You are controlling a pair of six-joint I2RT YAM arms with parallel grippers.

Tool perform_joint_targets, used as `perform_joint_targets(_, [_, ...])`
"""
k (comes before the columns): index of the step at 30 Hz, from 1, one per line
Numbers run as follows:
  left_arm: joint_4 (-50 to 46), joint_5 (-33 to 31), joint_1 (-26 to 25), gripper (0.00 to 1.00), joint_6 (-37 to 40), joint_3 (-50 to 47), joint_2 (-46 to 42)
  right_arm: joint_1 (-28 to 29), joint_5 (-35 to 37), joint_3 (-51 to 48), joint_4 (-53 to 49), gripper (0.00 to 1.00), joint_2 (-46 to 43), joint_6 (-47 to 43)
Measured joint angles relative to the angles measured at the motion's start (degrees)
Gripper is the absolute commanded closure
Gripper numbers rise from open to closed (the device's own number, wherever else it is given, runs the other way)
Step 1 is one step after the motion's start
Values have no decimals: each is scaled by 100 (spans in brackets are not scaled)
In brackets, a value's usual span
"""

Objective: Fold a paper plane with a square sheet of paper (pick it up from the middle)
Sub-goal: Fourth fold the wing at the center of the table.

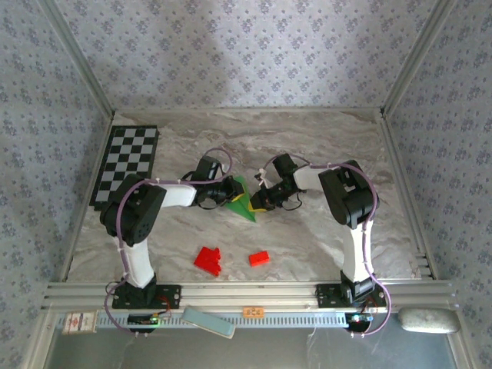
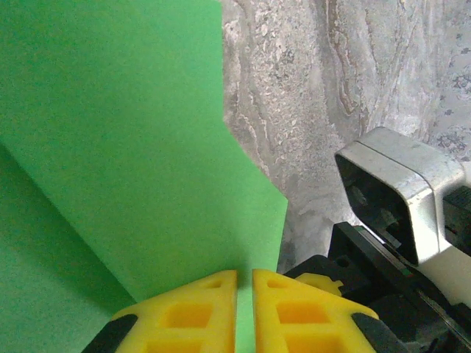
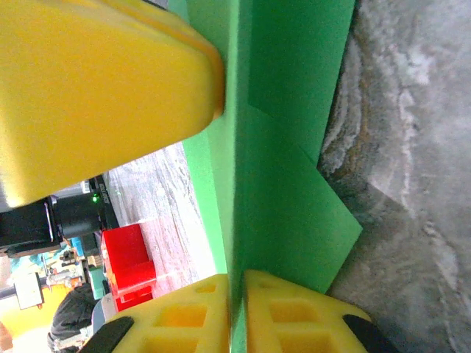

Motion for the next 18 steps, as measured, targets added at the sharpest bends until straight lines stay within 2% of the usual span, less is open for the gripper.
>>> perform_joint_targets(18, [-61, -7, 0, 87, -22, 63, 44, 0, 96, -181, -90, 73, -289, 162])
